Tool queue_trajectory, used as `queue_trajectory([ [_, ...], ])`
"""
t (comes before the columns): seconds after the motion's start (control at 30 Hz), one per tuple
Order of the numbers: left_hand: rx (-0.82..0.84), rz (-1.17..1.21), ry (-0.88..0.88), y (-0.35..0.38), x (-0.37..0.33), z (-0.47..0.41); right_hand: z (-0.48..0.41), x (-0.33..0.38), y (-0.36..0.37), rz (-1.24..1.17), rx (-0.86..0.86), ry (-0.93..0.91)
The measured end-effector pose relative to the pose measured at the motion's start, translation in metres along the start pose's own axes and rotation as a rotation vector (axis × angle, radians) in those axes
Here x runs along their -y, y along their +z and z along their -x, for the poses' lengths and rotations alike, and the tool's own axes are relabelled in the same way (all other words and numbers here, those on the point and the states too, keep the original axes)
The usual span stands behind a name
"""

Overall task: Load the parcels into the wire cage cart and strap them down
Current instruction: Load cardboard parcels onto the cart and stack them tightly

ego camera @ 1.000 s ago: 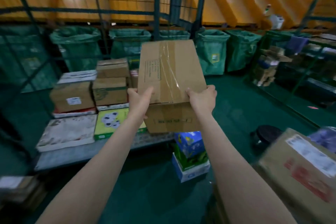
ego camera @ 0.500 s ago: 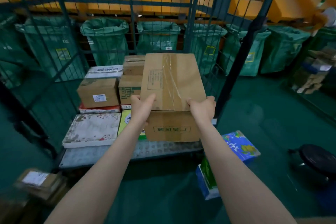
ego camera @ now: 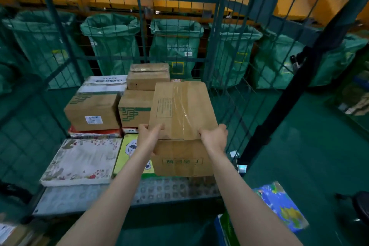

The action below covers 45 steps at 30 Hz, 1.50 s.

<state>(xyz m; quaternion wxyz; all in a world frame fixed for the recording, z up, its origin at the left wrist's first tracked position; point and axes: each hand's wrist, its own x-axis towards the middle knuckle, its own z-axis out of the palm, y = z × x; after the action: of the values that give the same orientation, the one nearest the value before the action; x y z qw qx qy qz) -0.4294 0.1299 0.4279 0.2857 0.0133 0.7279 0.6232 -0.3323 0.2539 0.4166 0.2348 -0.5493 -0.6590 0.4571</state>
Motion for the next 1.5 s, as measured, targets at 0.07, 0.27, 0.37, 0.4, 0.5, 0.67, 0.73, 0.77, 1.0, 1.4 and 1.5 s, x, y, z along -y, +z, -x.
queue_trajectory([
  [0.07,-0.012,0.016,-0.009,0.005,0.001,-0.028,-0.025,0.003,0.017,0.044,0.032,0.006],
  [0.27,-0.035,-0.060,-0.055,0.012,-0.005,-0.131,-0.096,0.013,0.089,0.070,0.055,0.107],
  [0.37,-0.012,-0.096,-0.075,0.013,-0.014,-0.206,-0.142,0.027,0.139,0.077,0.046,0.168],
  [0.4,-0.004,-0.132,-0.079,0.013,-0.018,-0.218,-0.149,0.030,0.147,0.084,0.049,0.177],
  [0.5,0.013,-0.148,-0.090,0.018,-0.030,-0.285,-0.189,0.045,0.186,0.103,0.045,0.199],
  [0.67,0.098,-0.221,-0.125,0.046,-0.044,-0.342,-0.246,0.062,0.201,0.126,-0.004,0.220],
  [0.73,0.132,-0.252,-0.123,0.067,-0.048,-0.355,-0.282,0.072,0.194,0.123,-0.047,0.246],
  [0.77,0.132,-0.253,-0.113,0.075,-0.052,-0.355,-0.296,0.076,0.186,0.117,-0.062,0.239],
  [1.0,0.165,-0.223,-0.207,0.118,-0.058,-0.375,-0.354,0.089,0.169,0.220,-0.045,0.215],
  [1.4,0.088,-0.247,-0.148,0.161,-0.058,-0.496,-0.443,0.066,0.236,0.057,-0.055,0.163],
  [1.5,0.058,-0.310,-0.126,0.175,-0.032,-0.521,-0.466,0.035,0.257,-0.005,-0.069,0.210],
])
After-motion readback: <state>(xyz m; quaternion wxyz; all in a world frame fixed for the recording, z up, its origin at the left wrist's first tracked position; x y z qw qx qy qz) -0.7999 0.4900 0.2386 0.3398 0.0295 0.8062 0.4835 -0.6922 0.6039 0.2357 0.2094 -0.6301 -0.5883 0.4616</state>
